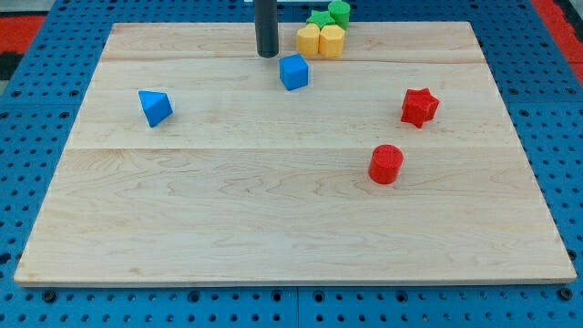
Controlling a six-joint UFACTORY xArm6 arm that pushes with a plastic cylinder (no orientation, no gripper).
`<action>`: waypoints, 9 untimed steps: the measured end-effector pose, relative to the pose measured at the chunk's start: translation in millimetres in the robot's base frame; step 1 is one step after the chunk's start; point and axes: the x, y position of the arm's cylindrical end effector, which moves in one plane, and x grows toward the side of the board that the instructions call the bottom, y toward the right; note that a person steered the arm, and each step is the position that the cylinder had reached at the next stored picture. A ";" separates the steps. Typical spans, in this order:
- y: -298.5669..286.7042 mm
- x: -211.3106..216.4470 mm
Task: Push the blue cube closer to the red star
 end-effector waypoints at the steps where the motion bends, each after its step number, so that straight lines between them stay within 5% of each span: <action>1: 0.0 0.0; 4: 27.9 46.5; 9: 189.6 106.4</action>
